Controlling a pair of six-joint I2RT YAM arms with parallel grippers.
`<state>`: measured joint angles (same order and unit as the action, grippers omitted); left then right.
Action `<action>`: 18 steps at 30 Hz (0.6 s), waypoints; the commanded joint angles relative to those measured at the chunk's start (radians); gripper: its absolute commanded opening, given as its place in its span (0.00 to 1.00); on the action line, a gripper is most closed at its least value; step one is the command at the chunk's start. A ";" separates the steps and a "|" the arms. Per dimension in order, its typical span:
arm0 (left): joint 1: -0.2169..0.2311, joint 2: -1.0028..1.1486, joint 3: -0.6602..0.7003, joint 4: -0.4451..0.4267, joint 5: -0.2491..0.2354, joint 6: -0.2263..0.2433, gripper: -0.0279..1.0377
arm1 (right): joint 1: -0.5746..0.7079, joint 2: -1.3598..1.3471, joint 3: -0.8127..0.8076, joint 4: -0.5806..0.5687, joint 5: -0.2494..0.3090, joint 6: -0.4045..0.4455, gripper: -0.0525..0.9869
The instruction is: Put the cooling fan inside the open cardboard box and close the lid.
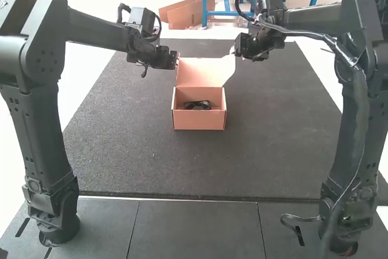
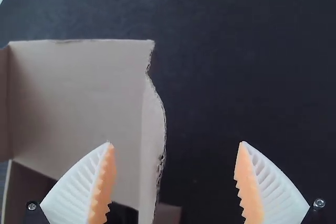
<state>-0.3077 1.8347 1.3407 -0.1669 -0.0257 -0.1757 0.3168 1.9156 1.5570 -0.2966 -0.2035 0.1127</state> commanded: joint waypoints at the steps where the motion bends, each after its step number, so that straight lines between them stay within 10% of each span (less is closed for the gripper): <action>1: -0.005 0.000 0.041 0.001 0.009 0.008 0.93 | 0.008 0.025 0.041 0.007 -0.017 0.008 0.55; 7: -0.004 -0.002 0.041 0.000 0.009 0.010 0.93 | 0.008 0.046 0.058 0.005 -0.020 0.008 0.55; 18: -0.004 -0.002 0.041 -0.003 0.009 0.010 0.93 | 0.010 0.060 0.064 0.008 -0.027 0.008 0.16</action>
<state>-0.3080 1.8347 1.3407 -0.1711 -0.0257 -0.1757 0.3172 1.9713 1.5875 -0.2955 -0.2150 0.1135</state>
